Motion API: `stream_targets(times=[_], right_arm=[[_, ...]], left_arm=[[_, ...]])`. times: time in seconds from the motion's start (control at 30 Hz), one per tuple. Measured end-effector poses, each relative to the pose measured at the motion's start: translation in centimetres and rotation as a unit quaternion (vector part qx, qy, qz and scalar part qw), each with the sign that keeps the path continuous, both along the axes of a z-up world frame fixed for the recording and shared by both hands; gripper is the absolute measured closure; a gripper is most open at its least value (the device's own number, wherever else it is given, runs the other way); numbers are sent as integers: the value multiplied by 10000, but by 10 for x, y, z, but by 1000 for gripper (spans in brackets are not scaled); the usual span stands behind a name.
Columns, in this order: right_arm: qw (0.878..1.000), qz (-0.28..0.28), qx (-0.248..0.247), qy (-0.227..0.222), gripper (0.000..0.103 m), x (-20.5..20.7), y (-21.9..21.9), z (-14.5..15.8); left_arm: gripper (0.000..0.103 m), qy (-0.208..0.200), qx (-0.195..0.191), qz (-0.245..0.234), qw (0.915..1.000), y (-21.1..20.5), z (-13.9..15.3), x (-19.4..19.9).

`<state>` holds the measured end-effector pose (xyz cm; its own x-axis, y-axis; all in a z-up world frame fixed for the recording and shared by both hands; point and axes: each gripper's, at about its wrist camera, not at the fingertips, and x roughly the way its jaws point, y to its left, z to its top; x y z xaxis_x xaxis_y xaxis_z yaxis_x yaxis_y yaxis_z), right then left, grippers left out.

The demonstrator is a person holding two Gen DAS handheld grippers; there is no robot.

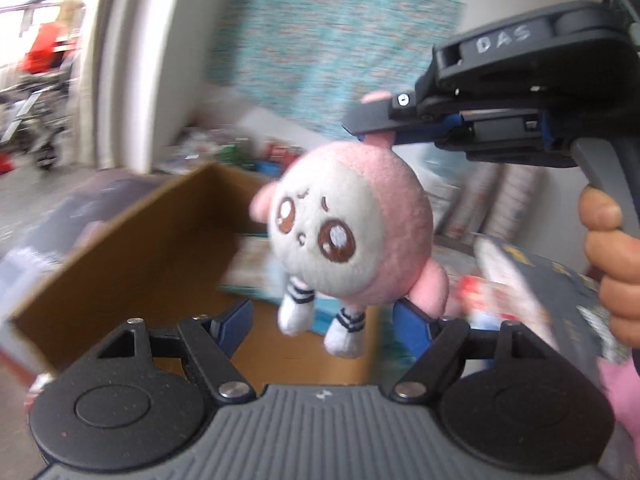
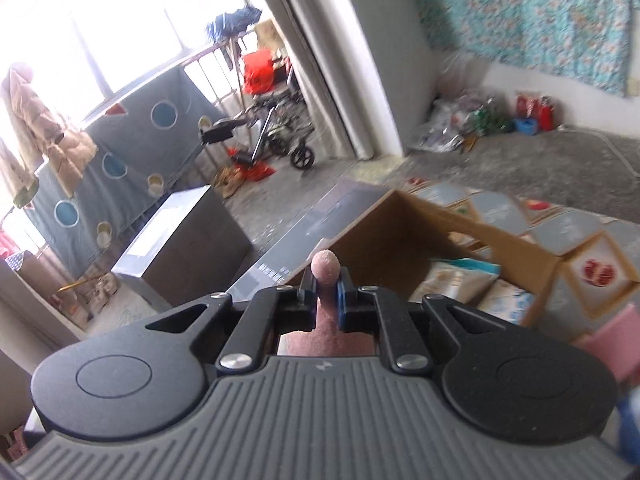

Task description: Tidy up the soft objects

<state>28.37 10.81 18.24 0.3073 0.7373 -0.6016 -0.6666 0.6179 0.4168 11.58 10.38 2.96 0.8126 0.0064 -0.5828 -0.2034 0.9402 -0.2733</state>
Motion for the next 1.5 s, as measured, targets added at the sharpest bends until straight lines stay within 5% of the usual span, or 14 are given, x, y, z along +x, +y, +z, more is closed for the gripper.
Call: stream_targets(times=[0.3, 0.43, 0.6, 0.87, 1.0, 1.1, 1.3, 1.5], right_arm=[[9950, 480, -638, 602, 95, 91, 124, -94], [9917, 370, -898, 847, 95, 150, 148, -141], [9906, 189, -1237, 547, 94, 201, 168, -179], [9969, 50, -480, 615, 92, 221, 167, -173], [9940, -165, -1063, 184, 87, 220, 163, -186], [9921, -225, -1233, 15, 71, 218, 153, -185], [9934, -413, -1041, -264, 50, 200, 122, -154], [9972, -596, -451, -97, 45, 160, 55, -107]], left_arm=[[24, 357, -87, 971, 9946, 76, -16, 5], [24, 437, -155, 1007, 9938, 89, -20, -2], [24, 449, -57, 855, 9953, 93, -27, -2], [24, 445, 49, 772, 9960, 95, -33, 7], [24, 501, -7, 703, 9963, 98, -37, 9], [24, 526, 62, 601, 9968, 94, -36, 8], [24, 487, 28, 534, 9974, 88, -31, 3], [24, 377, 44, 405, 9985, 74, -19, -7]])
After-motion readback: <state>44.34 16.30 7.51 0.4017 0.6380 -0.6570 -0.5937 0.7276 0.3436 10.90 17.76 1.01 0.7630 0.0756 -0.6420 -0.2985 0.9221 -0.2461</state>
